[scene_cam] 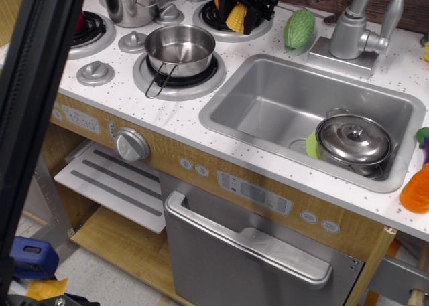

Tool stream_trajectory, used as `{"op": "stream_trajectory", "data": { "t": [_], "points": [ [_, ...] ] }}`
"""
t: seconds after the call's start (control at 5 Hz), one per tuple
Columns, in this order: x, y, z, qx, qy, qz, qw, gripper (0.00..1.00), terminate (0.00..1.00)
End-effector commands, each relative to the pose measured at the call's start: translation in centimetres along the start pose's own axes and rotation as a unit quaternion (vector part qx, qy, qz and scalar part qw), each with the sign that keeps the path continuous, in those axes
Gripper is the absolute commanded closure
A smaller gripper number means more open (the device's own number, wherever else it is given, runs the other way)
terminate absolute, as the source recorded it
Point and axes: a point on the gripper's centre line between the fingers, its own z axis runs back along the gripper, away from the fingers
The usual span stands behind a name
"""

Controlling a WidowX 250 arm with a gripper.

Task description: Put corn in pan which-is on stove

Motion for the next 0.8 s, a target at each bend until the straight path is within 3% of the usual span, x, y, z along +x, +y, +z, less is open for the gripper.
{"op": "stream_trajectory", "data": {
  "t": [0.0, 0.2, 0.4, 0.6],
  "points": [
    [-0.2, 3.8, 6.8, 0.046, -0.056, 0.036, 0.9967, 1.0, 0.0],
    [-1.5, 4.5, 6.6, 0.065, -0.066, 0.059, 0.9939, 1.0, 0.0],
    [-3.1, 5.2, 6.0, 0.062, -0.076, 0.083, 0.9917, 1.0, 0.0],
    [-4.6, 5.8, 5.1, 0.052, -0.073, 0.117, 0.989, 0.0, 0.0]
  ]
}}
